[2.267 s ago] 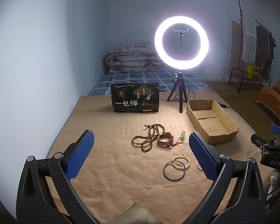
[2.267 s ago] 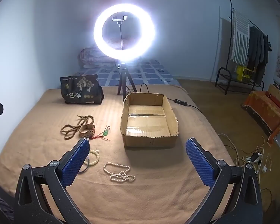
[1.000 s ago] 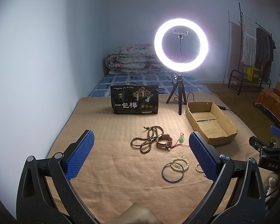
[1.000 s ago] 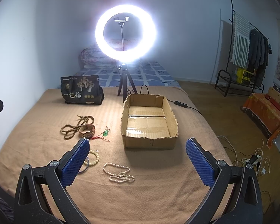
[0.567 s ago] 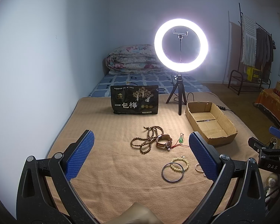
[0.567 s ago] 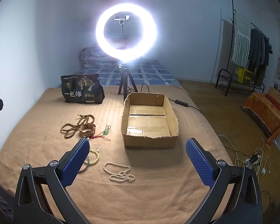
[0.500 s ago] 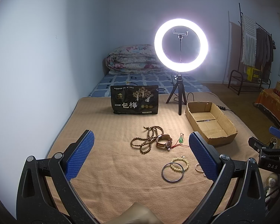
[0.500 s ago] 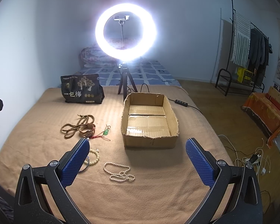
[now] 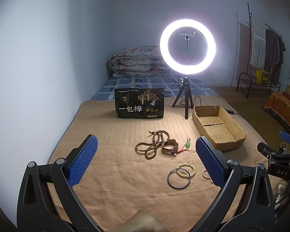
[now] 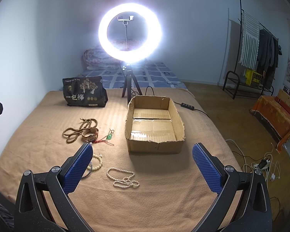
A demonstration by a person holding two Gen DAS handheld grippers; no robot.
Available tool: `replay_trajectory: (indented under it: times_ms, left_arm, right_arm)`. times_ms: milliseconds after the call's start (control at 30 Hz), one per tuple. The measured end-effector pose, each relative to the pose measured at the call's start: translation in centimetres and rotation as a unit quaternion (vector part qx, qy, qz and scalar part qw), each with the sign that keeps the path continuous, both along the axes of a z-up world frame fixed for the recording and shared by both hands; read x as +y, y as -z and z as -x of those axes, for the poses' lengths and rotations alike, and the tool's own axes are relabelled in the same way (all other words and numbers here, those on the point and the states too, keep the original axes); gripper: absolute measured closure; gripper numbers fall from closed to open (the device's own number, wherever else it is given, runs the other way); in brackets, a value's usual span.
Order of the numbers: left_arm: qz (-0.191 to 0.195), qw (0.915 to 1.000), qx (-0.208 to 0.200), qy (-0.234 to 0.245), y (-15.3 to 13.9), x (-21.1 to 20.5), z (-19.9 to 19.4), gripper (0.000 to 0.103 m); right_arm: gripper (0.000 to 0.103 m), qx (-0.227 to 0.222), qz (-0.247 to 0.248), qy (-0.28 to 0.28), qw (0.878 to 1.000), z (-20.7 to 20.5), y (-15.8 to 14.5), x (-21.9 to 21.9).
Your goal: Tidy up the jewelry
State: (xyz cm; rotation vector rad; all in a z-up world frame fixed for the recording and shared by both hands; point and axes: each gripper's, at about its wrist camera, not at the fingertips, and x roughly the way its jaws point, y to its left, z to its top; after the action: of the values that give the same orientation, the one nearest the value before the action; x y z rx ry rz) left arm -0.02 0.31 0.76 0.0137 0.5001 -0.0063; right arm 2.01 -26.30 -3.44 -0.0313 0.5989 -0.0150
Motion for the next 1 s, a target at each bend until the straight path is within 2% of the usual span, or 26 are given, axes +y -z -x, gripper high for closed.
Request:
replay_trajectory:
  times_ms: [367, 600, 1000]
  left_arm:
    - [0.000, 1.0000, 0.000, 0.000, 0.0, 0.0, 0.0, 0.000]
    - [0.000, 1.0000, 0.007, -0.004, -1.0, -0.1, -0.1, 0.000]
    - [0.022, 0.9974, 0.067, 0.011, 2.5, 0.8, -2.5, 0.000]
  right_arm:
    - [0.001, 0.001, 0.000, 0.000, 1.000, 0.0, 0.1, -0.1]
    - [0.001, 0.004, 0.000, 0.002, 1.000, 0.1, 0.5, -0.4]
    - [0.001, 0.037, -0.006, 0.023, 0.999, -0.6, 2.4, -3.3]
